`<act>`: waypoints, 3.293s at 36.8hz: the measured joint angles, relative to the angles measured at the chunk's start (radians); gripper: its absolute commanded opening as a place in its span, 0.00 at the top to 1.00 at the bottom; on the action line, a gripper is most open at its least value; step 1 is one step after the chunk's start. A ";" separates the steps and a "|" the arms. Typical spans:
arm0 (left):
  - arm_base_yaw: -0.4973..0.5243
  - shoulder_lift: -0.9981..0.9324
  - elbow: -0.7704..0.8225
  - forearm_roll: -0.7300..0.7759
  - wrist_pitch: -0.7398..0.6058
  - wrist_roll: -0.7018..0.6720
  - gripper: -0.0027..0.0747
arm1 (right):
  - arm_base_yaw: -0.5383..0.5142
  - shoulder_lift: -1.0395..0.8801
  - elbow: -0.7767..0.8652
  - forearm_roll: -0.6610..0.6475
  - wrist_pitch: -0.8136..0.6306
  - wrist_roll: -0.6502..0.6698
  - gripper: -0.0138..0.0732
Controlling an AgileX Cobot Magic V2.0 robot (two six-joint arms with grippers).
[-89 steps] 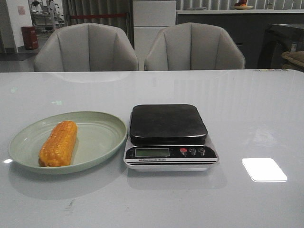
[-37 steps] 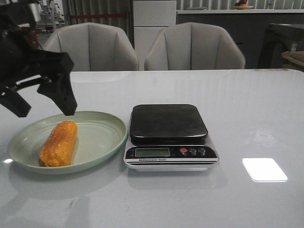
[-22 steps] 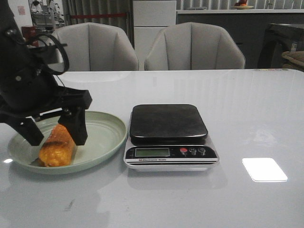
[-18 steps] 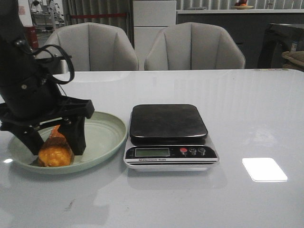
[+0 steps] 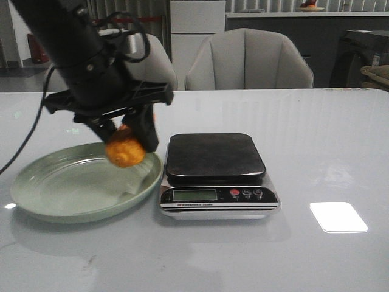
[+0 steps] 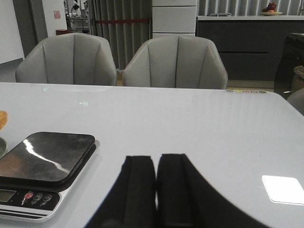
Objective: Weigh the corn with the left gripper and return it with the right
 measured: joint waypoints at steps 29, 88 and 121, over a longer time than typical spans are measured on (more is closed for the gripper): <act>-0.119 0.183 -0.186 -0.156 -0.054 -0.002 0.18 | 0.000 0.000 0.000 0.000 -0.002 0.000 0.64; -0.121 -1.602 0.786 0.214 0.028 -0.002 0.81 | 0.000 0.000 0.000 0.000 -0.002 0.000 0.64; -0.121 -1.668 0.849 0.236 0.009 0.002 0.82 | 0.000 0.591 -0.492 0.044 0.254 0.074 0.64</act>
